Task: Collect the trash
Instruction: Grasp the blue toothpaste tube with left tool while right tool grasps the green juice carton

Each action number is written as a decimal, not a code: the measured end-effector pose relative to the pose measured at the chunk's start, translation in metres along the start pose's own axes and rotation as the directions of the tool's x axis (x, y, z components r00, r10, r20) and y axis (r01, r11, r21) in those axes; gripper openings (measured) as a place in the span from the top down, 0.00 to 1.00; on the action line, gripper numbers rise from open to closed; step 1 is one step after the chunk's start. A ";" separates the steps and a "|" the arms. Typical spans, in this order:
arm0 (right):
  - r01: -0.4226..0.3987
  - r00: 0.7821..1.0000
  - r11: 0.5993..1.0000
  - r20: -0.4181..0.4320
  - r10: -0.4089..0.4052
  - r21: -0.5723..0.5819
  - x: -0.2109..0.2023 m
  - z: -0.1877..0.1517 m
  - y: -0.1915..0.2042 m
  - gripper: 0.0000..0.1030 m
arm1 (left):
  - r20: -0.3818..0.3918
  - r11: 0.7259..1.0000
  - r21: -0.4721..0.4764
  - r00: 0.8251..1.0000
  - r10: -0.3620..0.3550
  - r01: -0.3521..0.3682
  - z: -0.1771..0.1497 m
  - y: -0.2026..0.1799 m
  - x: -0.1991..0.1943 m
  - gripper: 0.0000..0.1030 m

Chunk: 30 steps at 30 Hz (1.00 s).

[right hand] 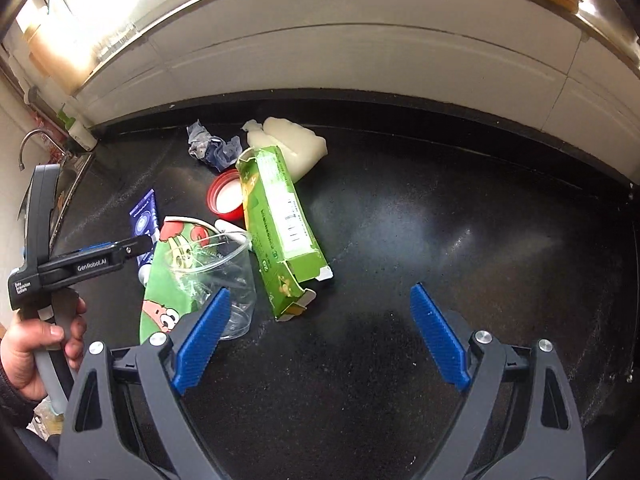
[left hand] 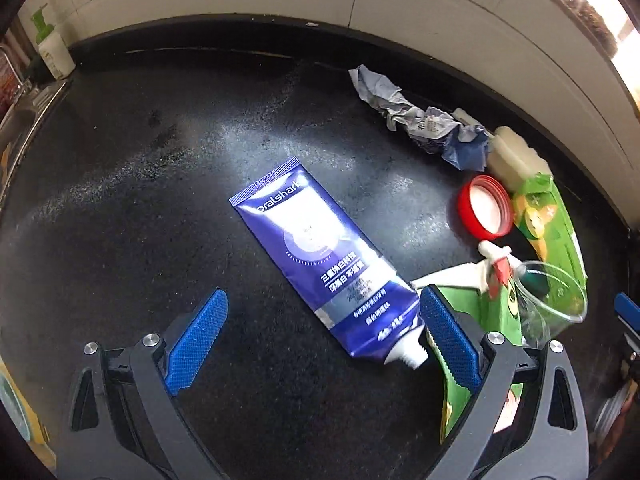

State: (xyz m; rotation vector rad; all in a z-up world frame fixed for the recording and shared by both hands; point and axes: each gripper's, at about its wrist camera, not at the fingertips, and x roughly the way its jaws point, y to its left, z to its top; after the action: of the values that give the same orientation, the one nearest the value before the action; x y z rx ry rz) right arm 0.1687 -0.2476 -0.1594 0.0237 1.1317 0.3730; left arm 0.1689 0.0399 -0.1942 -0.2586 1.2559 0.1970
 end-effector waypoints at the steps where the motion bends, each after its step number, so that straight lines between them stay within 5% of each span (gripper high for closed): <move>1: -0.001 1.000 1.000 -0.013 0.000 -0.009 0.007 0.002 -0.002 0.15 | -0.013 1.000 -0.010 1.000 0.011 -0.011 0.003 -0.001 0.005 0.09; 7: -0.054 0.996 0.997 -0.070 0.051 -0.047 0.039 0.012 -0.010 0.17 | -0.049 0.997 -0.036 0.997 0.065 -0.067 0.014 -0.009 0.031 0.07; 13: -0.150 0.983 0.987 -0.113 0.144 -0.050 0.066 0.024 -0.013 0.36 | 0.002 0.997 -0.005 0.997 0.082 -0.082 0.017 -0.020 0.041 0.10; 14: -0.176 0.979 0.983 -0.114 0.170 -0.049 0.067 0.025 -0.012 0.49 | 0.016 0.997 0.003 0.997 0.082 -0.082 0.016 -0.021 0.040 0.17; 17: -0.205 0.975 0.977 -0.098 0.199 -0.053 0.066 0.027 -0.011 0.61 | 0.054 0.997 0.035 0.997 0.063 -0.065 0.015 -0.029 0.036 0.43; 18: -0.217 0.973 0.975 -0.095 0.212 -0.050 0.064 0.028 -0.011 0.93 | 0.051 0.998 0.032 0.998 0.044 -0.045 0.015 -0.030 0.036 0.45; 22: -0.215 0.975 0.976 -0.072 0.211 -0.046 0.054 0.028 -0.011 0.94 | 0.053 0.999 0.051 0.999 -0.002 -0.001 0.014 -0.026 0.032 0.49; 23: -0.207 0.977 0.977 -0.060 0.205 -0.046 0.051 0.028 -0.011 0.95 | 0.060 0.998 0.066 0.998 -0.008 0.004 0.012 -0.027 0.030 0.59; 24: -0.206 0.978 0.978 -0.050 0.204 -0.043 0.046 0.027 -0.012 0.96 | 0.094 0.995 0.100 0.995 -0.019 0.010 0.009 -0.030 0.022 0.83; 26: -0.206 0.978 0.978 -0.033 0.205 -0.032 0.038 0.026 -0.012 0.96 | 0.123 0.984 0.180 0.992 -0.022 -0.001 0.010 -0.039 0.010 0.87; 30: -0.188 0.982 0.982 -0.009 0.188 -0.035 0.025 0.022 -0.012 0.97 | 0.112 0.984 0.175 0.993 -0.047 0.027 0.009 -0.032 0.009 0.88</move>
State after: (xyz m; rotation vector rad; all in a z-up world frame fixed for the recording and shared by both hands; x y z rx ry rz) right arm 0.2006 -0.2473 -0.1739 0.0986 1.1312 0.5622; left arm 0.1894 0.0119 -0.1970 -0.1192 1.1449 0.0686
